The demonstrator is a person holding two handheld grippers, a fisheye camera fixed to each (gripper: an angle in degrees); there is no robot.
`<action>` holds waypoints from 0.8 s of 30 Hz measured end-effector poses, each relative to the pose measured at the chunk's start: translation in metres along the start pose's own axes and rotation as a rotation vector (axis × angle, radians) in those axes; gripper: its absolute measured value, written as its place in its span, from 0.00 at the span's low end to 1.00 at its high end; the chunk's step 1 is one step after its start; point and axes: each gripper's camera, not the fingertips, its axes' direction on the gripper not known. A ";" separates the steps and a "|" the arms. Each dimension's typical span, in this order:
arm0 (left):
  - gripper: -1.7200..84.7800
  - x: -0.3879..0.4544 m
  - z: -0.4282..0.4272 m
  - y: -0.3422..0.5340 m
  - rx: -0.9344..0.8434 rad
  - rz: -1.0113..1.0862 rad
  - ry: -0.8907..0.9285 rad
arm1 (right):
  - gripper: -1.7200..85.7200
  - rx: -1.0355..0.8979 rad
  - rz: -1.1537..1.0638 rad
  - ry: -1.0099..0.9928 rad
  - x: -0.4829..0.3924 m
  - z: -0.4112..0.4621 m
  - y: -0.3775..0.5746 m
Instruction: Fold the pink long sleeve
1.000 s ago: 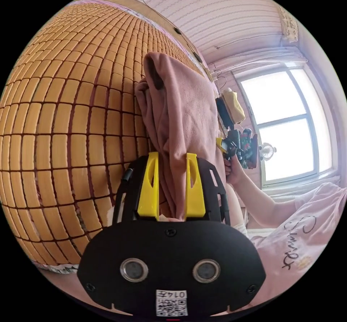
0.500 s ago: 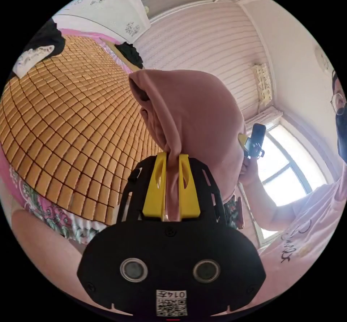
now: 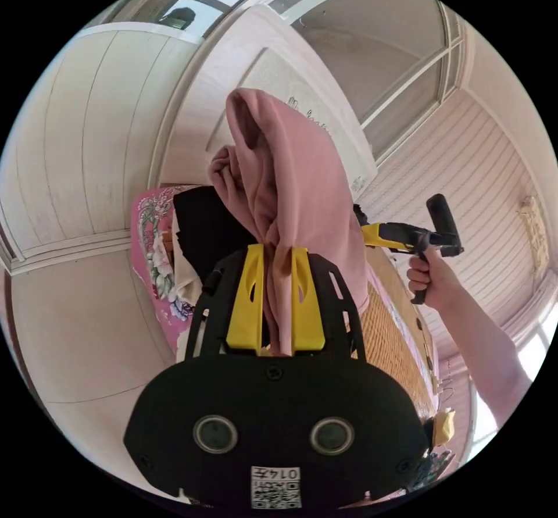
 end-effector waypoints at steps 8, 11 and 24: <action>0.11 -0.047 0.034 0.048 -0.036 -0.029 0.015 | 0.16 -0.130 -0.123 0.199 -0.032 0.097 -0.023; 0.10 -0.044 -0.003 0.090 -0.008 0.024 -0.069 | 0.14 -0.032 -0.202 0.211 -0.060 0.055 0.013; 0.10 0.196 -0.095 0.387 -0.289 0.929 0.486 | 0.10 0.163 0.393 0.890 -0.224 -0.159 0.577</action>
